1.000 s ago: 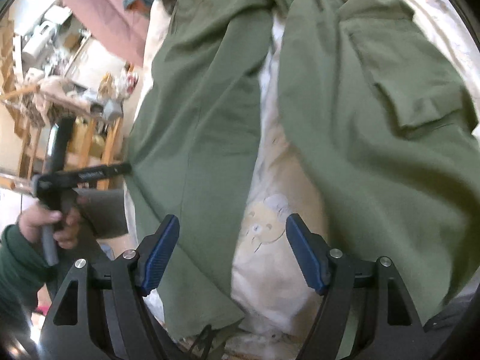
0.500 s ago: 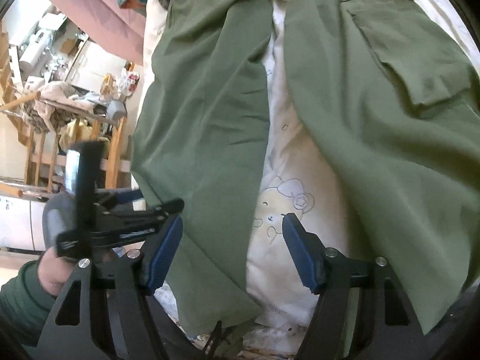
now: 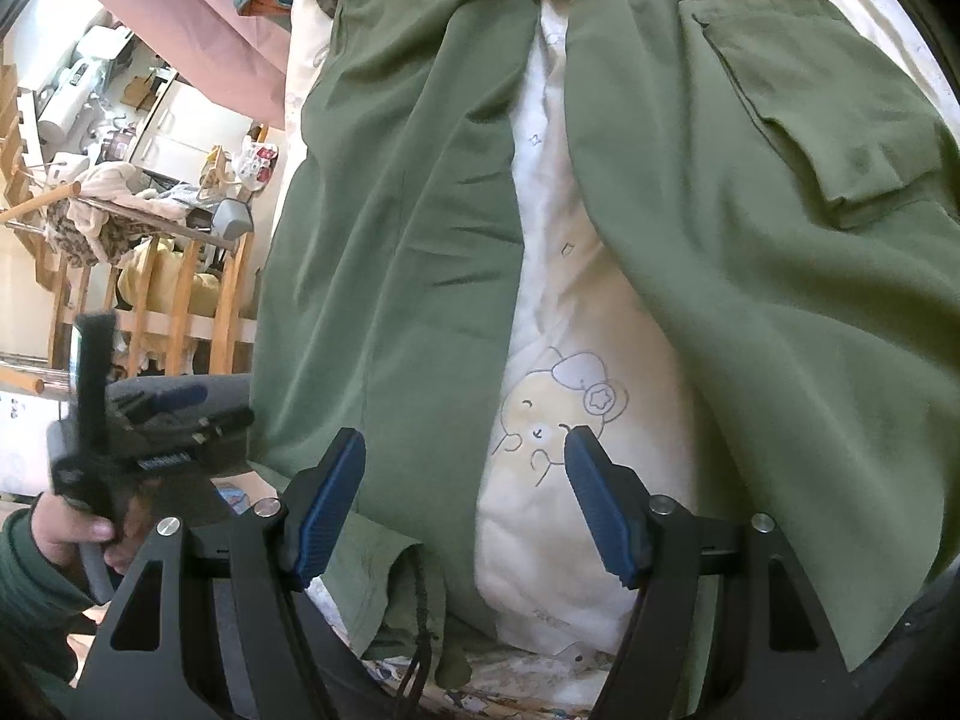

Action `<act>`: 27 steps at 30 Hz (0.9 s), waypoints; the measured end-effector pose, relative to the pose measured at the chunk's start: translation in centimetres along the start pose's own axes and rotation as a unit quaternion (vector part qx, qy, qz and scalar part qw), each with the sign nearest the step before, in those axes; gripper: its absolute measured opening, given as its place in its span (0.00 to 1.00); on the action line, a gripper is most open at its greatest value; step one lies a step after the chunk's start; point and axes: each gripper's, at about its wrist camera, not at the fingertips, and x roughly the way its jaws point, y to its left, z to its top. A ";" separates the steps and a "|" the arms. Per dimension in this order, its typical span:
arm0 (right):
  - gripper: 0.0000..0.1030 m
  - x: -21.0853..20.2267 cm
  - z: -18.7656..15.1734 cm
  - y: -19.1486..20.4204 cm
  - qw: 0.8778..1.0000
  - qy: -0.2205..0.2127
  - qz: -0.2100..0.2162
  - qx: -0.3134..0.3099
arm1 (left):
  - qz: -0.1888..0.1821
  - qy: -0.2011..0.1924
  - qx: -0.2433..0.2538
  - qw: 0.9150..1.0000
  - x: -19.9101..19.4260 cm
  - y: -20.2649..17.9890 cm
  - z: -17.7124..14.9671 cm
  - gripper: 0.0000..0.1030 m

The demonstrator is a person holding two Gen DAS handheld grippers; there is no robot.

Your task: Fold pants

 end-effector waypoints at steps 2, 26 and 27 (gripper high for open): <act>0.69 -0.2 0.1 -0.4 1.000 -0.005 0.000 0.009 | -0.037 0.003 0.016 0.999 0.3 -2.3 0.8 0.78; 0.69 -0.3 0.7 -1.6 0.999 -0.007 0.017 0.043 | 0.055 0.014 0.059 0.997 0.5 1.6 1.1 0.79; 0.69 -0.1 0.9 -1.3 0.999 -0.004 0.014 0.040 | 0.053 0.000 0.043 0.998 0.9 1.4 2.3 0.79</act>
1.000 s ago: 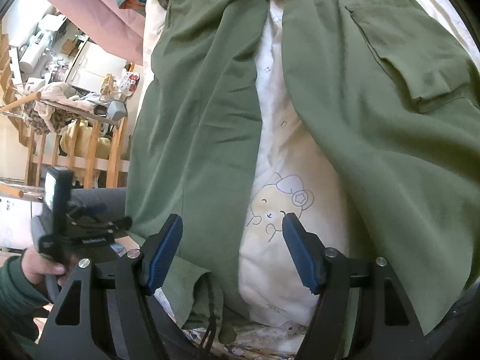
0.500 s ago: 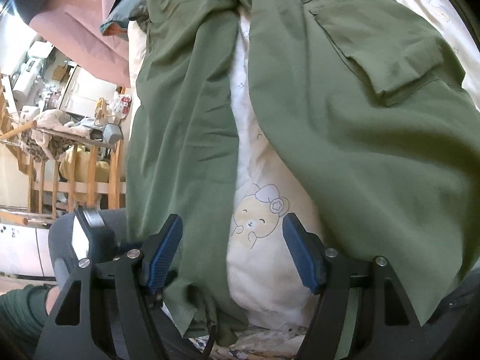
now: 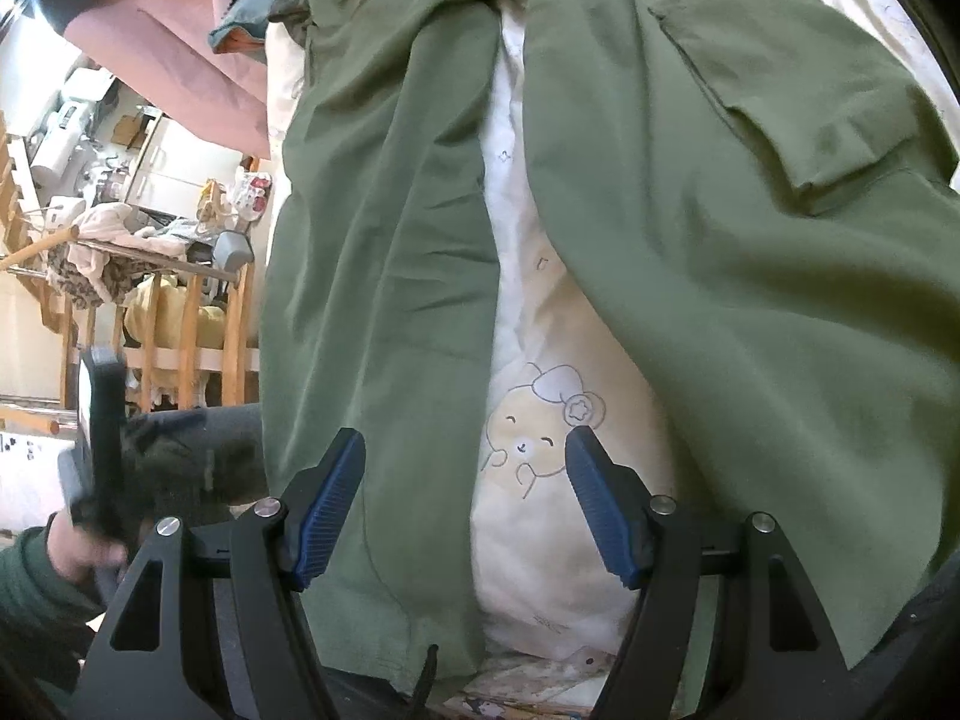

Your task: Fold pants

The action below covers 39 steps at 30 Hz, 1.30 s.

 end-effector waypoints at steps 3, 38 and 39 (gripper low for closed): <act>0.68 0.8 0.8 2.6 0.999 0.002 -0.005 -0.033 | -0.050 -0.008 -0.073 0.996 -0.2 0.7 3.1 0.79; 0.43 2.6 5.0 7.0 0.984 -0.058 -0.142 -0.094 | -0.162 -0.100 -0.079 0.978 -0.7 -0.7 2.8 0.48; 0.43 4.2 5.8 7.3 0.982 -0.056 -0.150 -0.103 | -0.157 -0.093 -0.068 0.981 -0.2 -1.4 3.0 0.48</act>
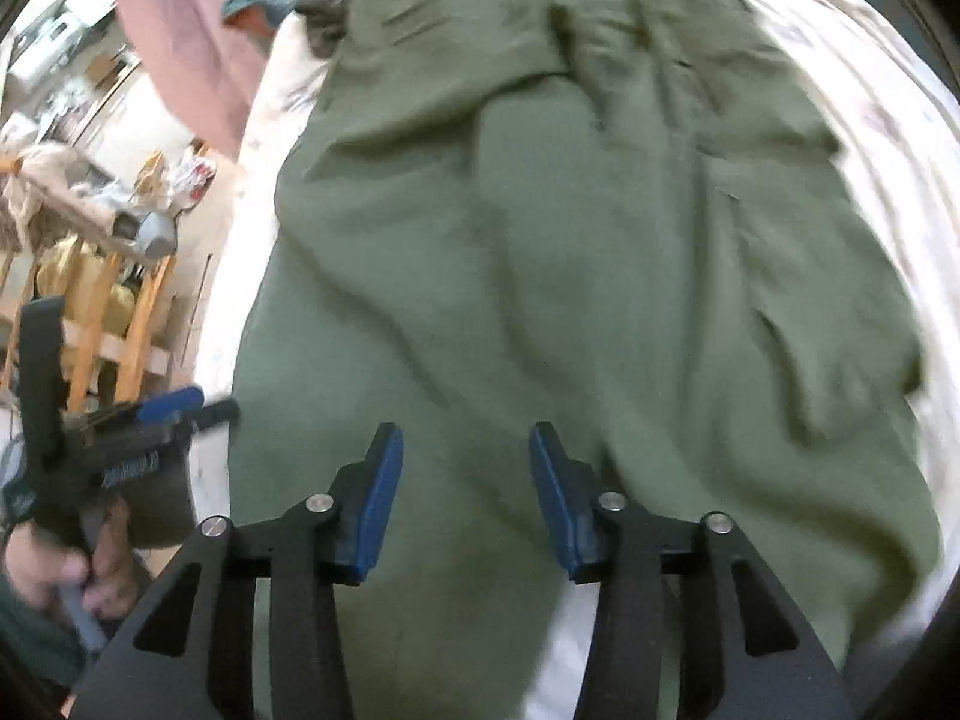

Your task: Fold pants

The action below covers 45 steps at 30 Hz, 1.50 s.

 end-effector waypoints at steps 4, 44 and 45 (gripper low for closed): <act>0.43 7.9 0.4 -2.0 0.996 0.073 -0.024 0.045 | 0.028 0.044 0.044 0.998 2.3 -2.0 -0.5 0.48; 0.25 -2.7 -12.3 -10.6 0.982 0.114 -0.082 0.128 | 0.007 -0.057 0.109 0.992 -0.4 -9.5 2.6 0.62; 0.03 -2.9 -11.8 -9.5 0.984 0.093 -0.102 0.112 | 0.011 -0.061 0.116 0.991 -0.5 -9.5 2.4 0.62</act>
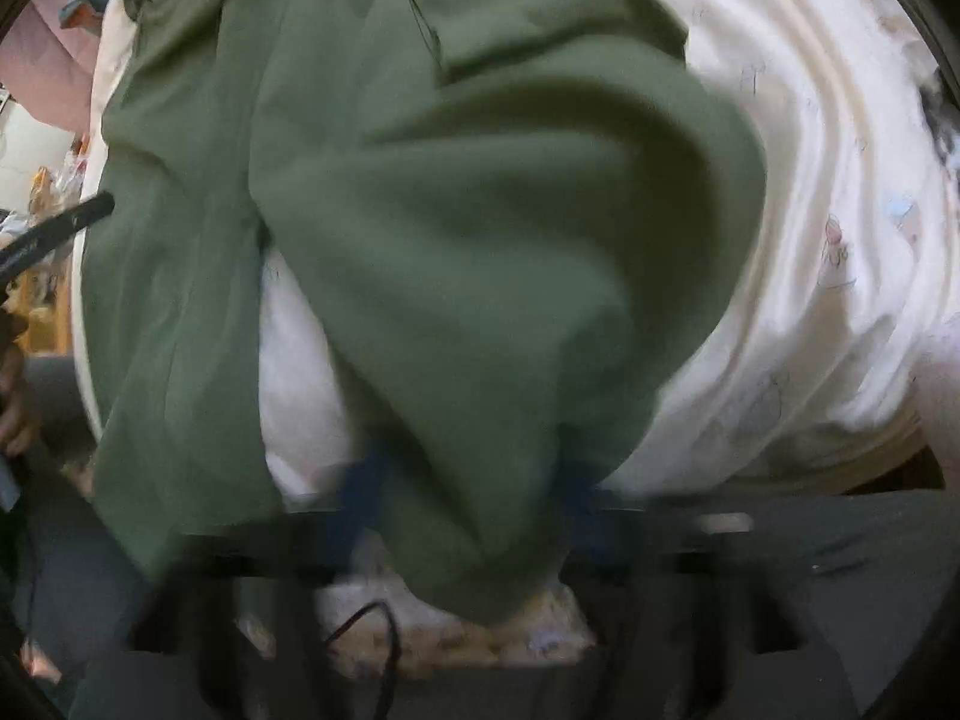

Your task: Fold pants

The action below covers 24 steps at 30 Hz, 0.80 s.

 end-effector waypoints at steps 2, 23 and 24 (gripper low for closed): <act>0.02 -2.3 -0.2 2.1 0.998 -0.057 -0.006 -0.026 | 0.006 -0.010 0.012 1.000 -0.5 -0.2 -0.3 0.62; 0.58 -5.2 0.9 5.9 0.955 -0.107 0.276 -0.014 | -0.015 0.012 -0.022 1.000 -0.1 0.8 -0.5 0.62; 0.58 -5.6 0.8 4.2 0.957 -0.113 0.267 0.013 | -0.026 0.013 -0.021 0.999 -0.3 0.5 -0.4 0.62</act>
